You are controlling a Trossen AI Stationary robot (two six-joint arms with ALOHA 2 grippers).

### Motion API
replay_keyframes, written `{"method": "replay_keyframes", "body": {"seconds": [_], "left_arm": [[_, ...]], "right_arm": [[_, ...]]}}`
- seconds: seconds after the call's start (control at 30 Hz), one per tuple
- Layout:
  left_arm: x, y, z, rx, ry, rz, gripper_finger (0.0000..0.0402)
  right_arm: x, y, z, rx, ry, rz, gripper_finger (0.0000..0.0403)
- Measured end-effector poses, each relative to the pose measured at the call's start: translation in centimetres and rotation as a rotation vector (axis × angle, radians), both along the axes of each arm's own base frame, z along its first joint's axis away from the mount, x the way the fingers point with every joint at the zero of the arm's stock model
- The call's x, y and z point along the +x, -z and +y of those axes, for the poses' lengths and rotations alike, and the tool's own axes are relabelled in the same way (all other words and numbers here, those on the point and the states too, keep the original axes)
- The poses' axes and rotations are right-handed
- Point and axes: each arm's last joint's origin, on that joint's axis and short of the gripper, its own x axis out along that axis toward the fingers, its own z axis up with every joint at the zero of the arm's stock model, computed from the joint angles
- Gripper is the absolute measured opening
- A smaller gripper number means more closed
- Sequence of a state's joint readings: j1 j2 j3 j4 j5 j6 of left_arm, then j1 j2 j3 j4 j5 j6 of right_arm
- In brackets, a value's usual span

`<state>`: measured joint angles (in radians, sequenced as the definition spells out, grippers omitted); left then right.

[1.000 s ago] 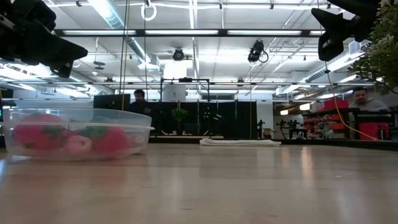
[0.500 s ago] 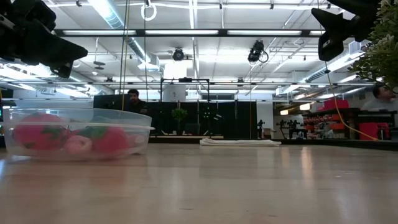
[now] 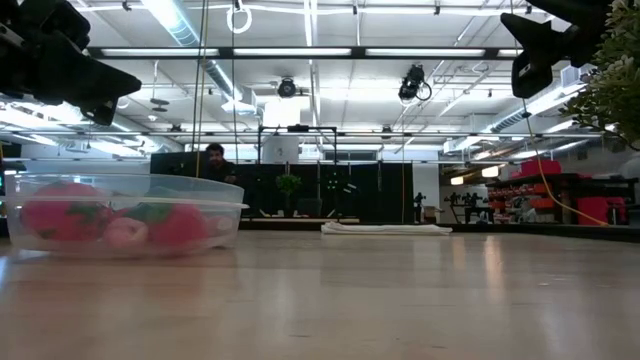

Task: Pick and placing Produce into tupperware
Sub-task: Return to Home Position

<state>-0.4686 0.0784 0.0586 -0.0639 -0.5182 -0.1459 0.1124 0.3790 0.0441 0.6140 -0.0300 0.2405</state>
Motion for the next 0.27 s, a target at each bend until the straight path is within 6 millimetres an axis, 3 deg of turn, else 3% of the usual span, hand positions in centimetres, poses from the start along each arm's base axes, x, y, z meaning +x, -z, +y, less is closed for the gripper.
{"method": "replay_keyframes", "body": {"seconds": [0.27], "left_arm": [[0.0, 0.0, 0.0, 0.0, 0.0, 0.0, 0.003]], "right_arm": [[0.0, 0.0, 0.0, 0.0, -0.001, 0.0, 0.0151]]}}
